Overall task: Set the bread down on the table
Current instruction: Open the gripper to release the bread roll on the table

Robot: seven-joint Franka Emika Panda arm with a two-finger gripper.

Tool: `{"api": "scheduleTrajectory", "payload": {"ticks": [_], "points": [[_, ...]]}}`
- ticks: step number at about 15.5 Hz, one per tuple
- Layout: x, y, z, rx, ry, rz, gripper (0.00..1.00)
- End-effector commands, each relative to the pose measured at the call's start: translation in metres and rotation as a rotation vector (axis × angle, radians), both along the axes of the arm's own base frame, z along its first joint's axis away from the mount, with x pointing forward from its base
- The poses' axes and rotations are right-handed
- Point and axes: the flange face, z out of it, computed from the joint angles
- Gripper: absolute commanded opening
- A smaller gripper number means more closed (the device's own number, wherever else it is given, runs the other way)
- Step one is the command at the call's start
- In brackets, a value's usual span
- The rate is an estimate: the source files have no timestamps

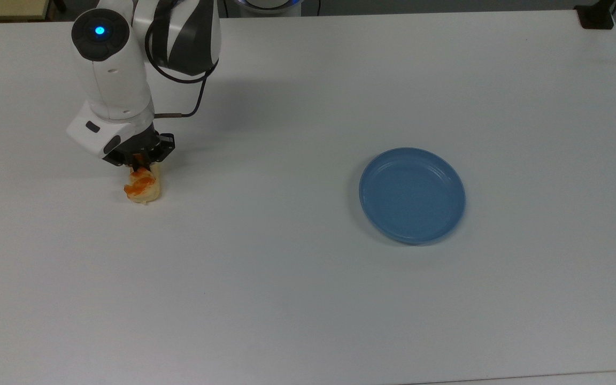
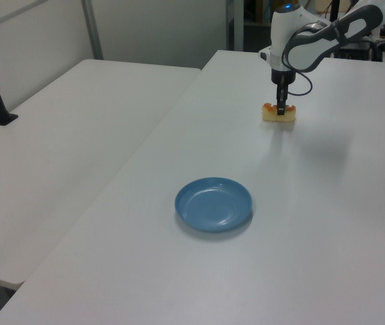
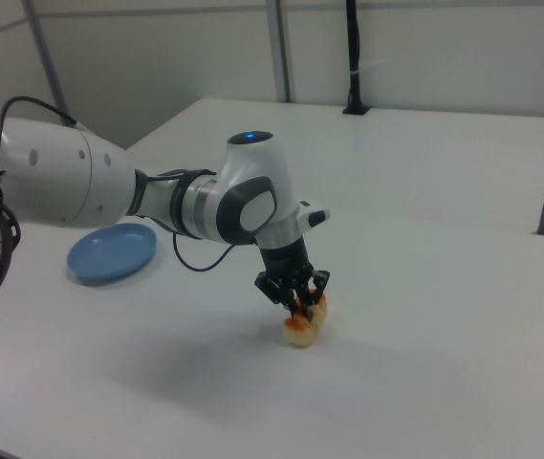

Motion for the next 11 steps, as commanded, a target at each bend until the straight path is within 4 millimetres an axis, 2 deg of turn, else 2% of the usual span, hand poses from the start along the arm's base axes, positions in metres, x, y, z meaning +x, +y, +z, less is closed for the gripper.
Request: {"api": "scheduleTrajectory", "payload": {"ticks": [1, 3, 6, 11], "points": [[-0.003, -0.005, 0.002, -0.011, -0.014, 0.003, 1.0], [-0.004, -0.009, 0.009, -0.012, -0.018, -0.011, 1.0], [-0.008, -0.009, 0.036, -0.014, -0.043, -0.041, 1.0], [-0.017, -0.008, 0.121, 0.004, 0.06, -0.271, 1.0]]}}
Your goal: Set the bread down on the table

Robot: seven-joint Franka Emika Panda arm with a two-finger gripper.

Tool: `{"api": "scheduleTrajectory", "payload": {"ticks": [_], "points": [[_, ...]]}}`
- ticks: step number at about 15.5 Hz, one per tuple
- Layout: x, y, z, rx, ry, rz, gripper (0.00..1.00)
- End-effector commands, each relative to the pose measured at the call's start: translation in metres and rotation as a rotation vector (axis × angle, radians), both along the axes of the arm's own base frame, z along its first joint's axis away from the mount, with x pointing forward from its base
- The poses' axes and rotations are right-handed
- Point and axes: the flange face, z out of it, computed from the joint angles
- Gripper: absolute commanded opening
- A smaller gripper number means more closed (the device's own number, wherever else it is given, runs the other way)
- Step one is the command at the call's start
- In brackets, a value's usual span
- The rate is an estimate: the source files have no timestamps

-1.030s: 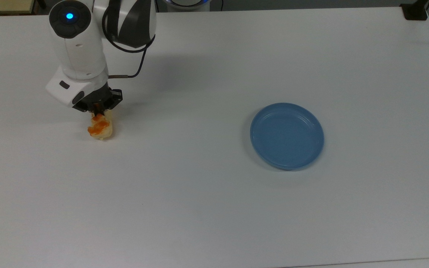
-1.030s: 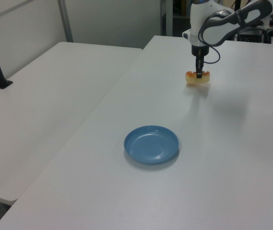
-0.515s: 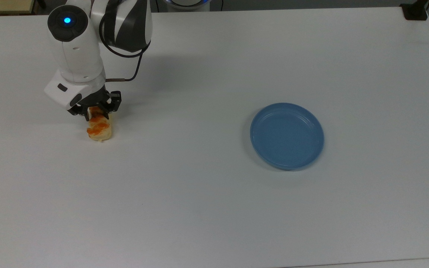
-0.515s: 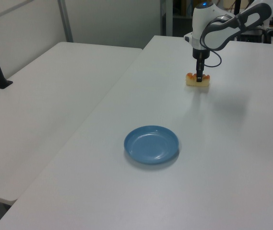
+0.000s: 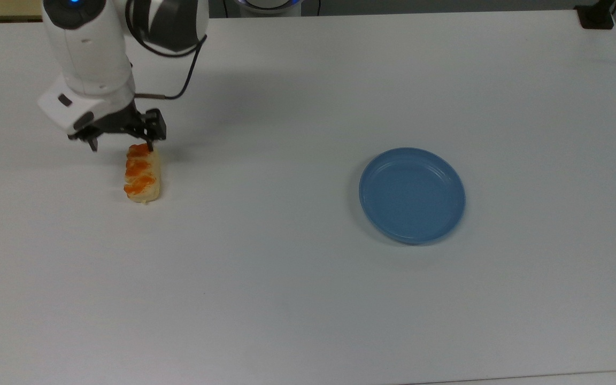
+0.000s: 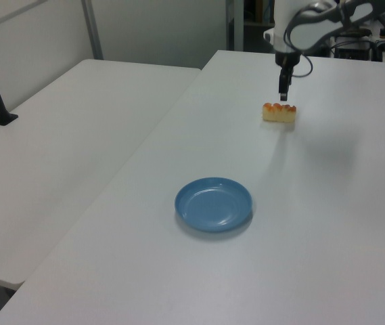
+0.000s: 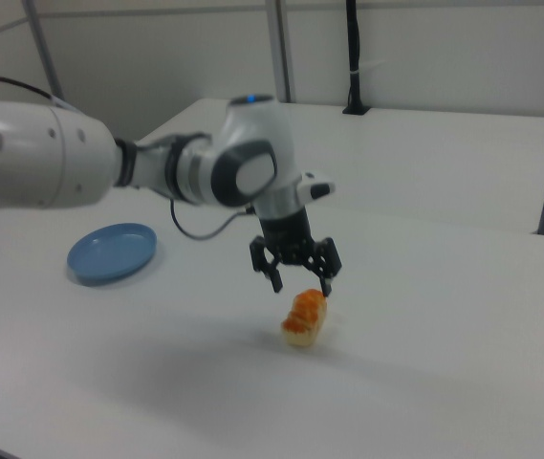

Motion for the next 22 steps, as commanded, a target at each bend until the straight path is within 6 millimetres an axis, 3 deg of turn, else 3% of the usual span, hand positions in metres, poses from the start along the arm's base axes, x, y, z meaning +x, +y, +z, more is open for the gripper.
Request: {"api": "scheduleTrajectory", "payload": {"ticks": [1, 7, 11, 16, 22], "points": [[-0.013, 0.009, 0.071, 0.039, 0.02, -0.172, 1.0], [-0.073, 0.031, 0.196, 0.109, -0.059, -0.228, 1.0], [-0.105, 0.076, 0.245, 0.151, -0.058, -0.217, 1.0], [-0.106, 0.103, 0.254, 0.176, -0.07, -0.183, 1.0], [-0.088, 0.112, 0.243, 0.165, -0.118, -0.087, 1.0]]}}
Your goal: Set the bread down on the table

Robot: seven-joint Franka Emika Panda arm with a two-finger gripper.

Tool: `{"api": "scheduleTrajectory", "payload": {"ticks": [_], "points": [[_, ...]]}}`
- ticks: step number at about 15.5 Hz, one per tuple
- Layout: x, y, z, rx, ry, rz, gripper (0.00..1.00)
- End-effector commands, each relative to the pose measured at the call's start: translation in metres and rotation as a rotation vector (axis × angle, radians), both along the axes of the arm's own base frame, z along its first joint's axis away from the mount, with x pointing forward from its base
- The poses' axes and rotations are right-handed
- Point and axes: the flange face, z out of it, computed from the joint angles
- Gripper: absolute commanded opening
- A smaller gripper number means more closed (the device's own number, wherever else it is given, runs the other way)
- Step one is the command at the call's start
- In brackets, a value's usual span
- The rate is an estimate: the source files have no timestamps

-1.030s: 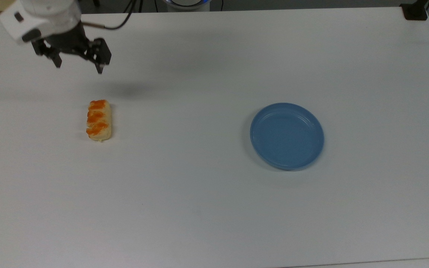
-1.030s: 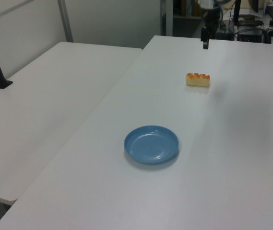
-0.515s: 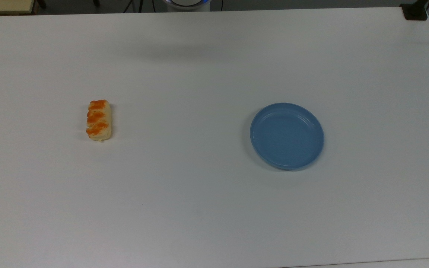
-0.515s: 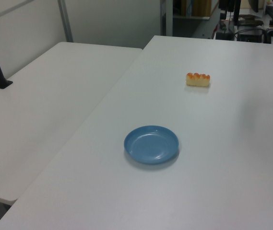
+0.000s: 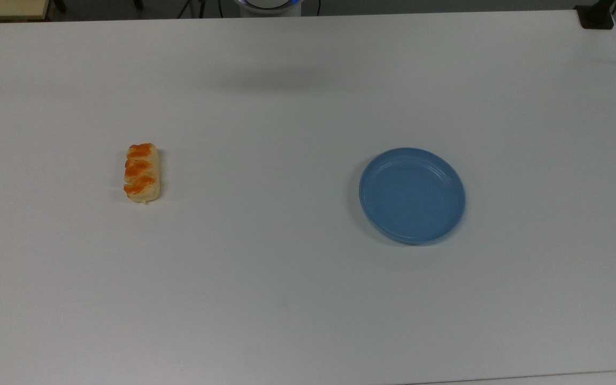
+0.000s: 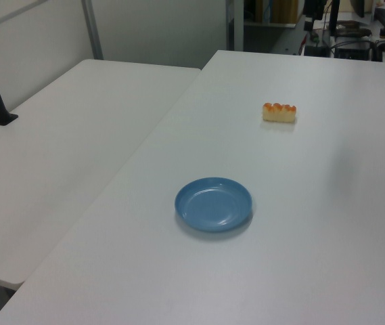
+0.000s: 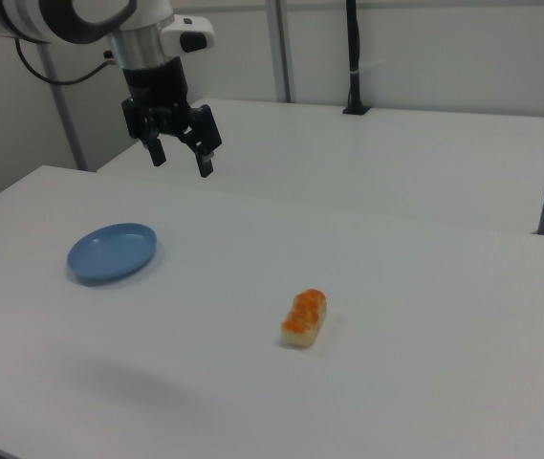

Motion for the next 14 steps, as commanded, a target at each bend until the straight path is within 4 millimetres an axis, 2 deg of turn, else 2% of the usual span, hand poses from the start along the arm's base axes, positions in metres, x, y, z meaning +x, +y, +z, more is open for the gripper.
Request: {"api": "scheduleTrajectory", "payload": {"ticks": [1, 3, 14], "points": [[0.0041, 0.0045, -0.0108, 0.011, -0.009, 0.079, 1.0], [0.0049, 0.0054, -0.0133, 0.007, 0.002, 0.142, 1.0], [0.0062, 0.0041, -0.0131, 0.012, -0.003, 0.124, 1.0]]}}
